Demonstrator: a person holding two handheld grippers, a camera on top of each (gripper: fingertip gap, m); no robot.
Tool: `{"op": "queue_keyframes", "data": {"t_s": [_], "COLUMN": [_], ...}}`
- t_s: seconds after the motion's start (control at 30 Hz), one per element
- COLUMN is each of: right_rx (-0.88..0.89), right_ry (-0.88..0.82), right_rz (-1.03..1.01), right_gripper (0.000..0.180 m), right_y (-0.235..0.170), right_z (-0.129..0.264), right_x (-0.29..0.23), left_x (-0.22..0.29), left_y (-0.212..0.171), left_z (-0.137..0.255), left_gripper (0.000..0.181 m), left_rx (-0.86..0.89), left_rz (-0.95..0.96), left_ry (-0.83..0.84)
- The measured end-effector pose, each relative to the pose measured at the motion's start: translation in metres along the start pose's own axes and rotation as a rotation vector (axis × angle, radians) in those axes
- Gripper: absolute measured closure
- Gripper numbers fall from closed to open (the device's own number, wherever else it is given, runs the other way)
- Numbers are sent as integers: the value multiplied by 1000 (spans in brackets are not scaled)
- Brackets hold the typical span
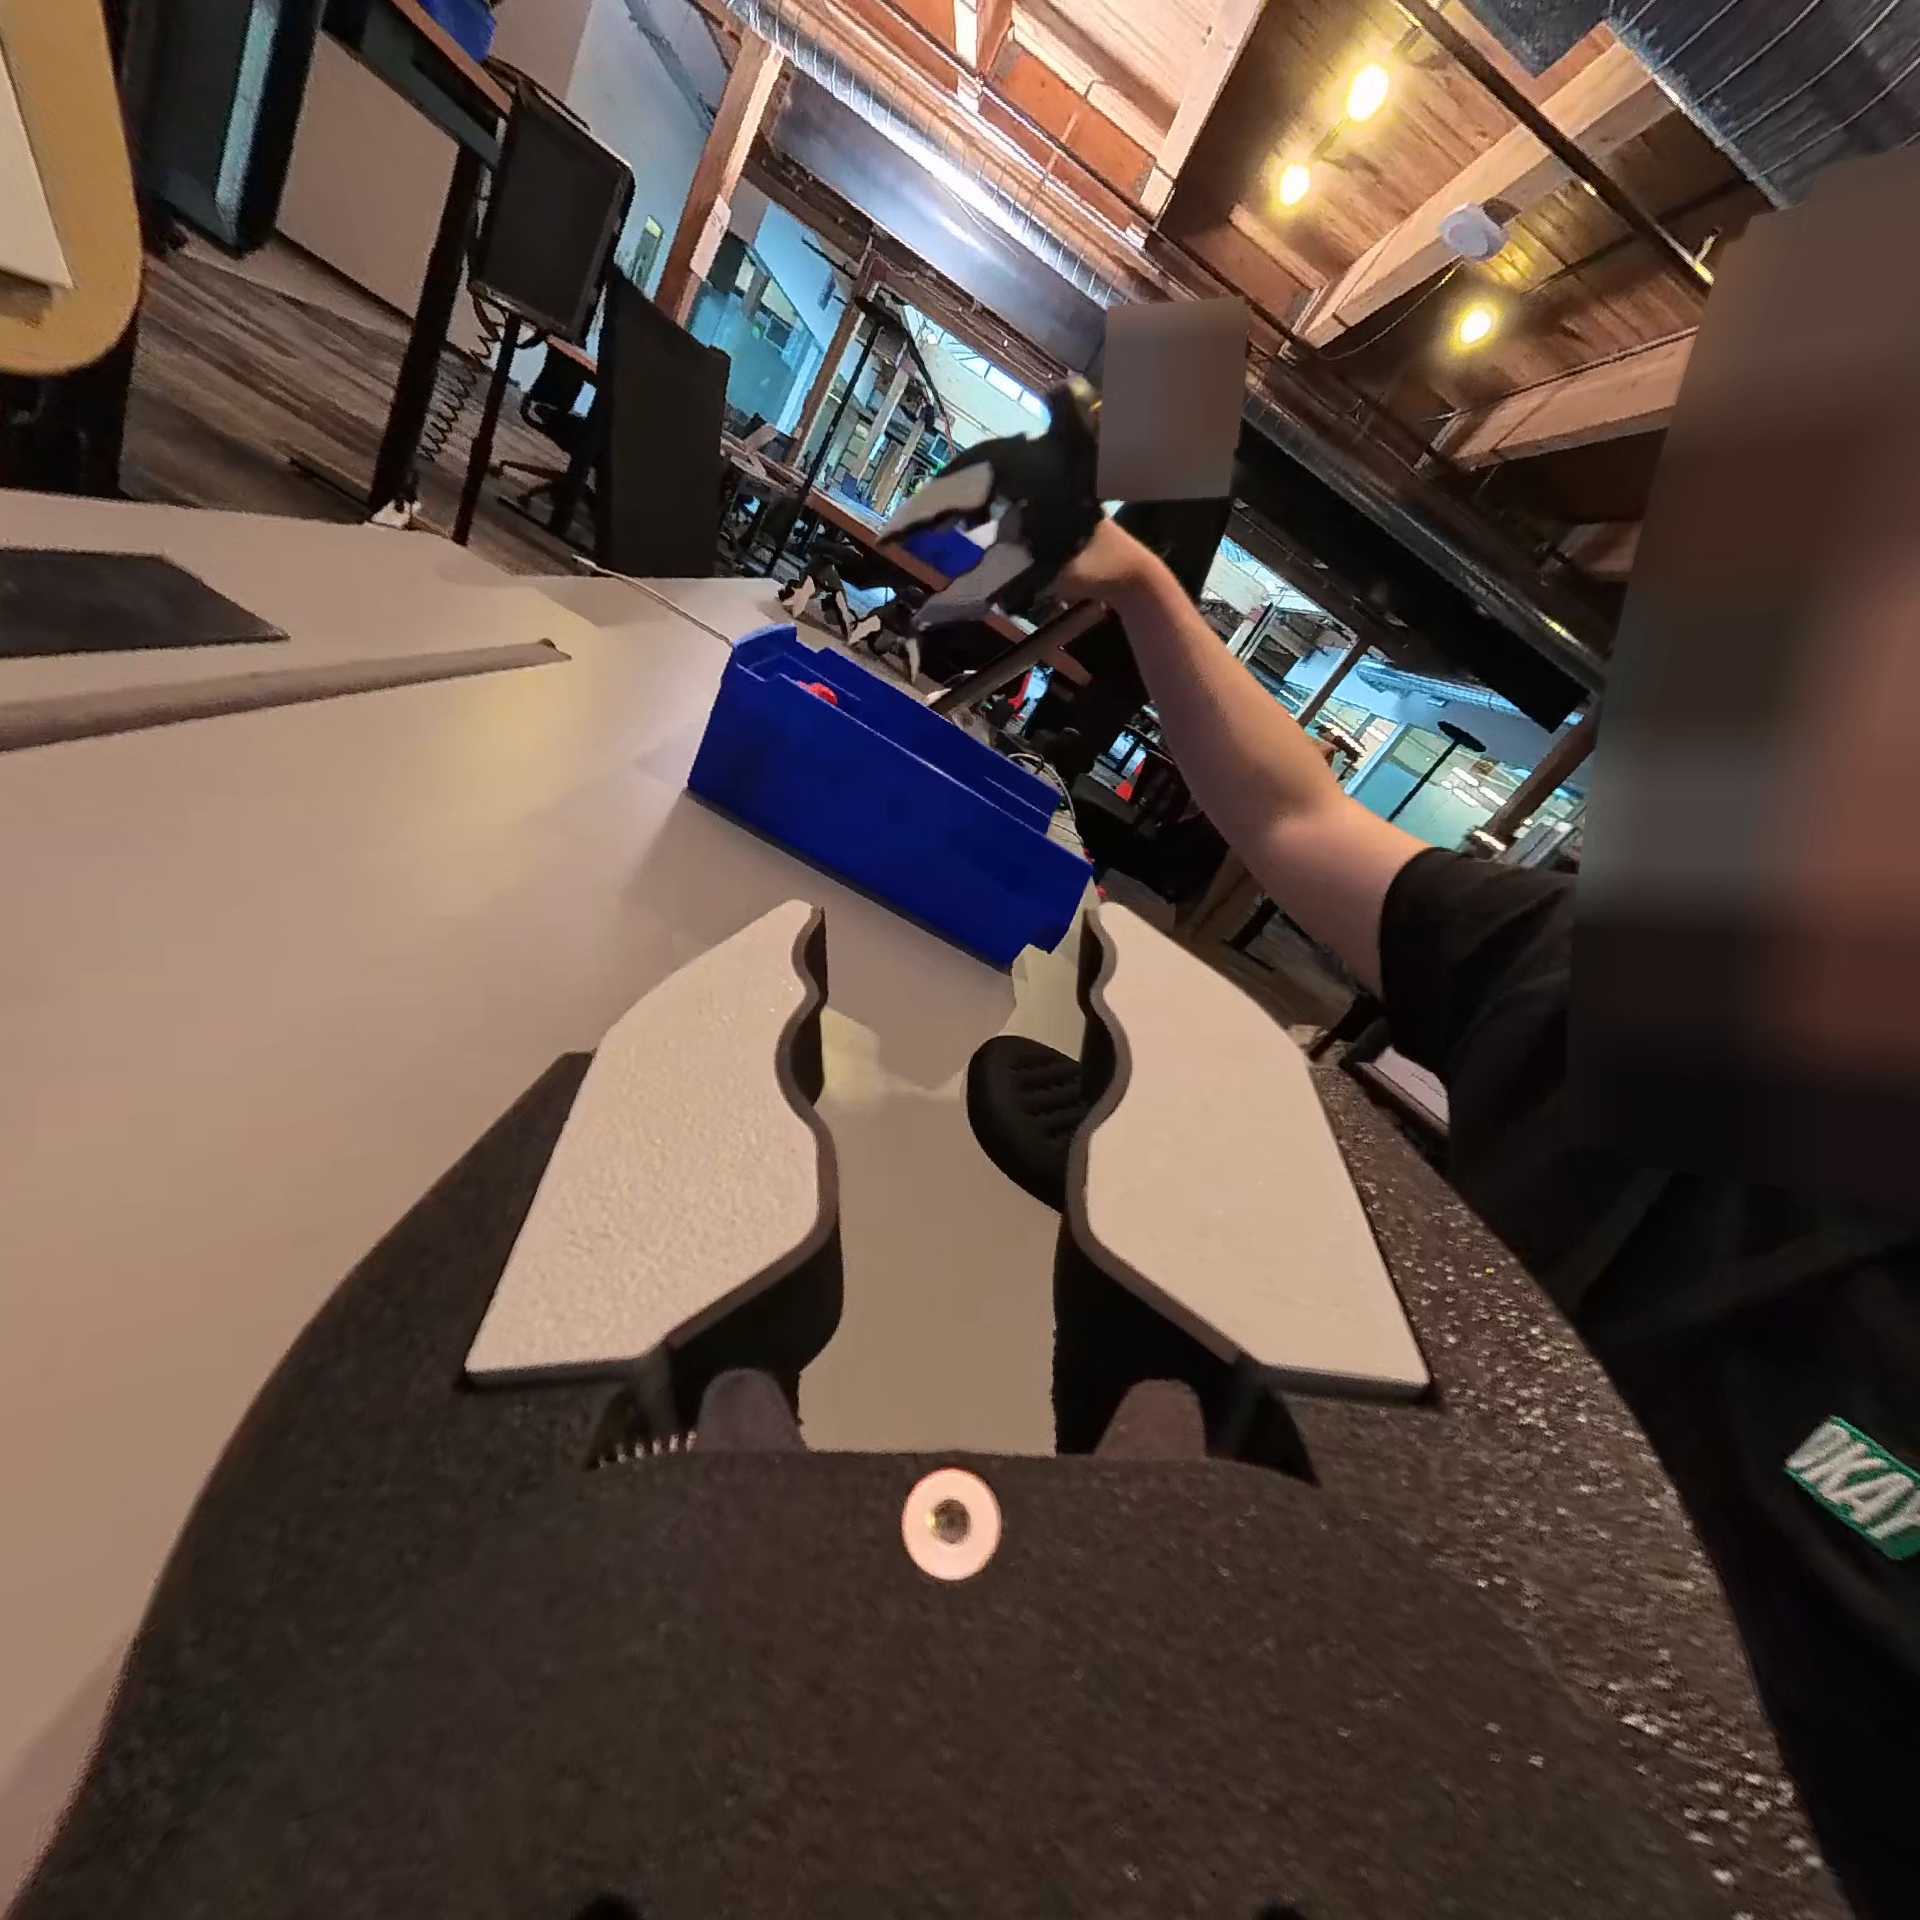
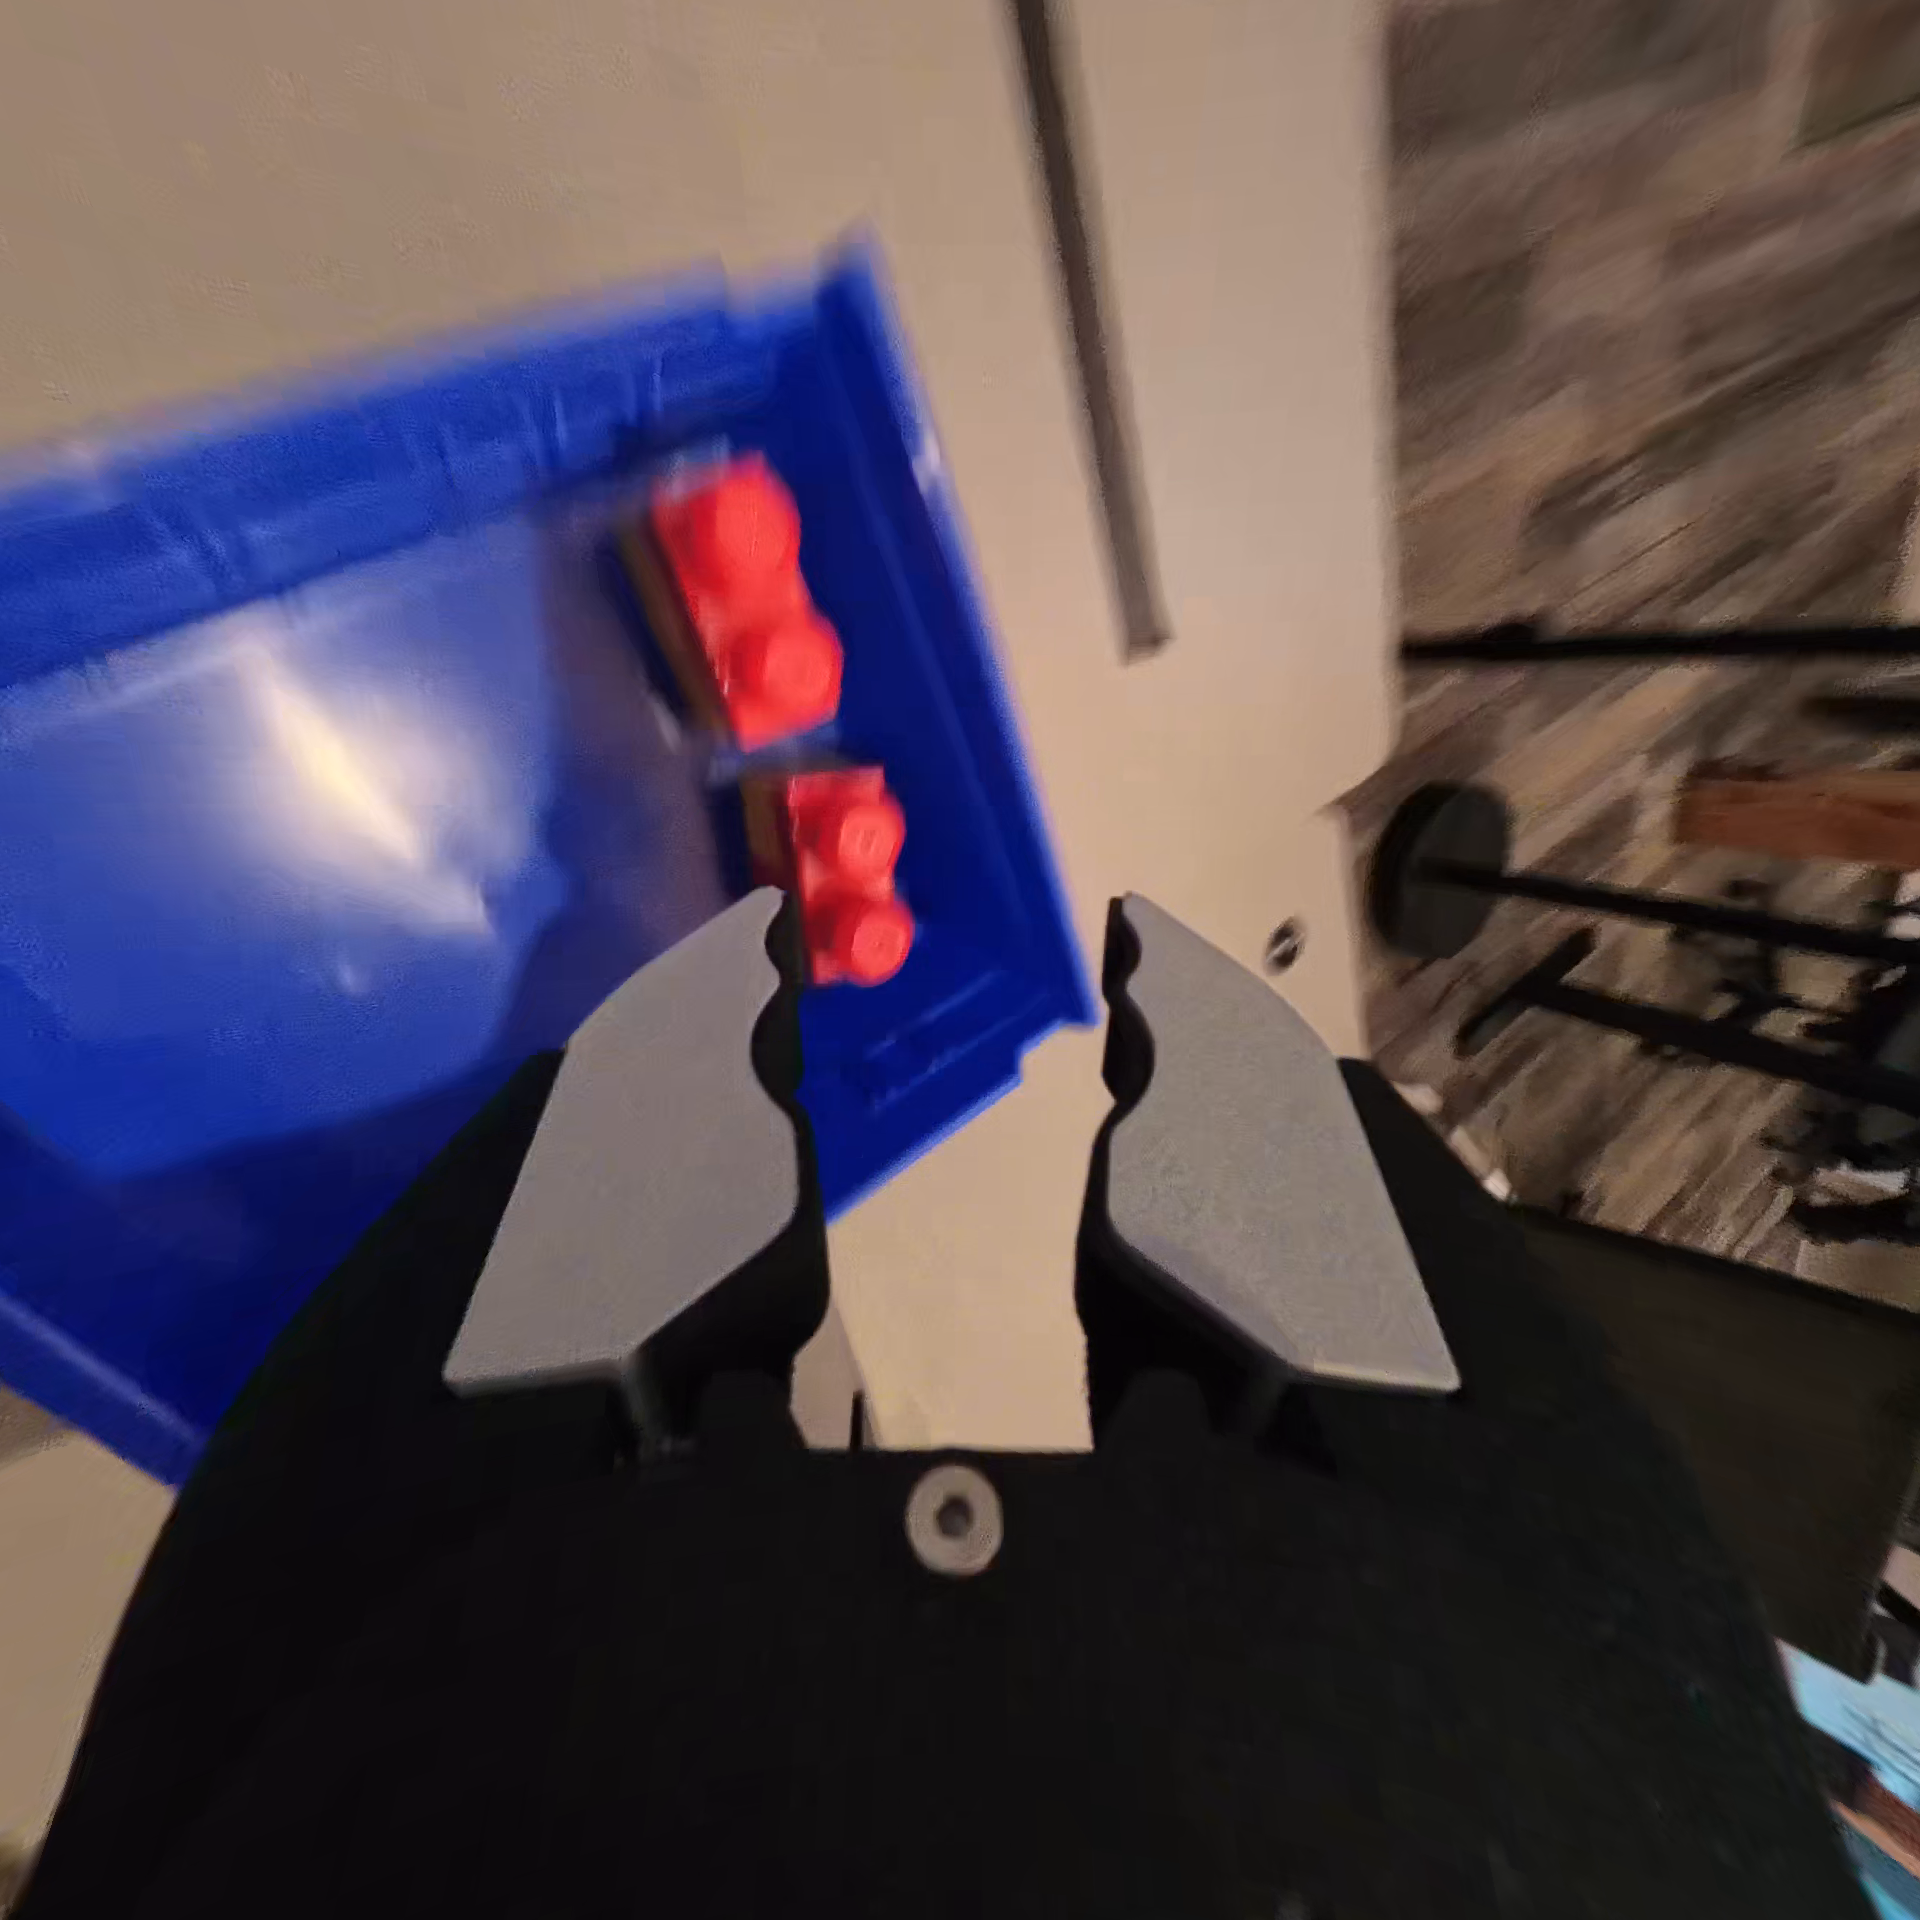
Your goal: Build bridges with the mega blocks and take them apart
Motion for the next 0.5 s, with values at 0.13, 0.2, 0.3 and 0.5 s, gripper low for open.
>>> {"op": "queue_keyframes", "data": {"t_s": [0.13, 0.2, 0.3, 0.5], "right_rx": [548, 791, 984, 1081], "right_ry": [-121, -100, -70, 171], "right_rz": [-95, -83, -20, 8], "right_gripper": [100, 100, 103, 107], "right_y": [107, 162, 238, 352], "right_z": [67, 80, 79, 51], "right_x": [-22, -52, -100, -165], "left_x": [0, -2, -4, 2], "left_y": [3, 6, 19, 47], "left_z": [1, 2, 12, 104], "left_gripper": [134, 133, 133, 125], "left_rx": [16, 11, 4, -103], "left_rz": [-88, -151, -194, -218], "left_ry": [100, 200, 363, 756]}}
Point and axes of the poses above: each gripper's, where its closed fingertips meet, z back along the fingers, y out of its top, x = y × z across the jaws, the point moved 4 cm from there along z, back along the fingers, and after that the axes turned 13 degrees about y, right-handed, at the moved point
